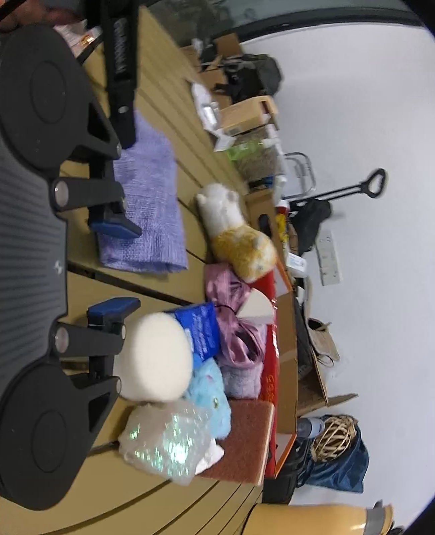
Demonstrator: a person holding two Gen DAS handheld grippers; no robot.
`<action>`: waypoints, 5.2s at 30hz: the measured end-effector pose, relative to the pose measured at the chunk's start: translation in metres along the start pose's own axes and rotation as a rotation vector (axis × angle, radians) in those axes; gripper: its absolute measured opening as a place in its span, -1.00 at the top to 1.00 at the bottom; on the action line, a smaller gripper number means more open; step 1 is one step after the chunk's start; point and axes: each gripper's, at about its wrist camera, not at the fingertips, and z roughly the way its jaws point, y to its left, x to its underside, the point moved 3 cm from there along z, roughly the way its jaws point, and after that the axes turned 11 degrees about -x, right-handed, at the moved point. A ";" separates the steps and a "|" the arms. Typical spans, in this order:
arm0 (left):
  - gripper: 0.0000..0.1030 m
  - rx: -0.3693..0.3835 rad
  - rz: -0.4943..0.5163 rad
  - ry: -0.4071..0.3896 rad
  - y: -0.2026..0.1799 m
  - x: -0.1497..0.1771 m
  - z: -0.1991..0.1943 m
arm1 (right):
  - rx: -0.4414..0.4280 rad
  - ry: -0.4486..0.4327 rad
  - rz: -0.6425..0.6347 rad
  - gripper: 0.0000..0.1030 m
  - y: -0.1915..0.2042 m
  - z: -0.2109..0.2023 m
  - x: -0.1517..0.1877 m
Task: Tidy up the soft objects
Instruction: 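Lift the purple cloth with the left gripper toward the cardboard box, then lower the purple cloth into the cardboard box and open the left gripper, then grasp the white round sponge with the left gripper while the right gripper grasps the sparkly plastic bag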
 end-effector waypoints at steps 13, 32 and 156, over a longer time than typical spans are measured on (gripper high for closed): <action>0.91 -0.014 0.022 -0.006 -0.007 0.005 0.006 | -0.051 0.002 -0.130 0.39 0.006 0.008 -0.001; 0.92 0.023 0.103 -0.045 -0.043 -0.010 -0.008 | -0.137 -0.058 0.029 0.71 -0.034 -0.016 -0.033; -1.00 -0.016 0.286 -0.260 -0.075 0.058 -0.111 | 0.150 -0.164 -0.088 -0.69 -0.015 -0.198 0.033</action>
